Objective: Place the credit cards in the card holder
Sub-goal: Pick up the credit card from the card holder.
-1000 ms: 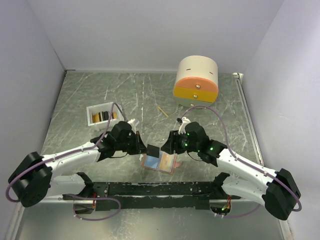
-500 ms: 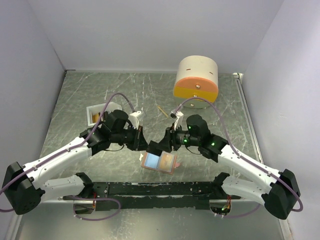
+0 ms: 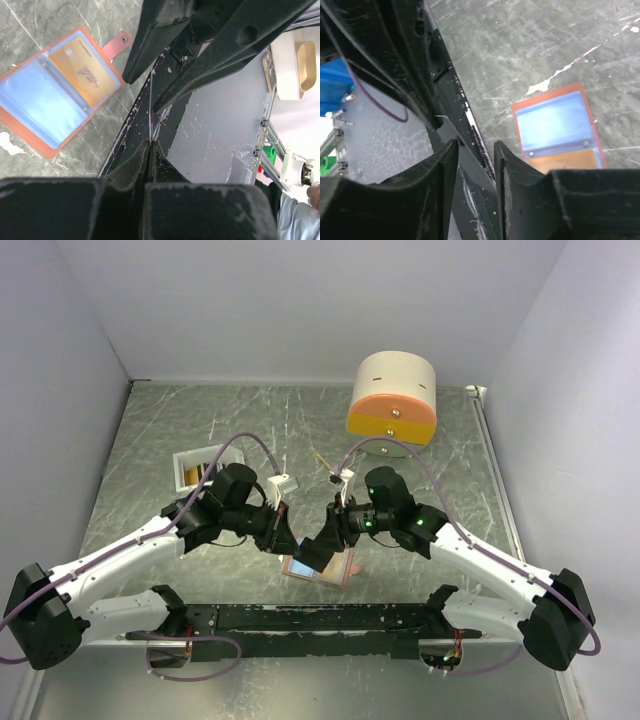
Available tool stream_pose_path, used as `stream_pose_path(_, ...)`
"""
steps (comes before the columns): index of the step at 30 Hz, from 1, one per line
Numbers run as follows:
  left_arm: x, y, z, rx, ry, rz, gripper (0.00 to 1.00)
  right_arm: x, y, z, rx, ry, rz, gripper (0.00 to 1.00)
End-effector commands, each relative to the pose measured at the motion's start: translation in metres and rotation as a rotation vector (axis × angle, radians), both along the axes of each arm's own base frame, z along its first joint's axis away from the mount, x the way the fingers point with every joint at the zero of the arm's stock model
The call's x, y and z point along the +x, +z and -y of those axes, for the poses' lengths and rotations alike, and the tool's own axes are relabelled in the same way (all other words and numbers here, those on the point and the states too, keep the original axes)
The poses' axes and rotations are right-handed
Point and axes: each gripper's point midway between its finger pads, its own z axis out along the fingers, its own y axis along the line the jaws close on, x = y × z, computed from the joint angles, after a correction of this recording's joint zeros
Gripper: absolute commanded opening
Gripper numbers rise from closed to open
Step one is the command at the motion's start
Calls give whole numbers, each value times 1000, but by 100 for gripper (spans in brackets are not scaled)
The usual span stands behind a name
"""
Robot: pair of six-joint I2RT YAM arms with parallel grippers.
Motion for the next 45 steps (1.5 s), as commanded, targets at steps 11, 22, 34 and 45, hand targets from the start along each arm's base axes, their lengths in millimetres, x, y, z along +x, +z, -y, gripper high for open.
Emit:
stream_pose_path(11,11,28,-2,-94,132,45,38,-23,33,-9,200,88,-10,0)
stream_pose_path(22,39,76,-34,-396,599,-22,57,2,74,-11,515,-189,-108,0)
stream_pose_path(34,42,73,-14,-428,542,-62,55,17,85,9,788,-383,-249,0)
stream_pose_path(45,40,69,-5,-481,505,-96,7,20,66,9,750,-420,-286,0)
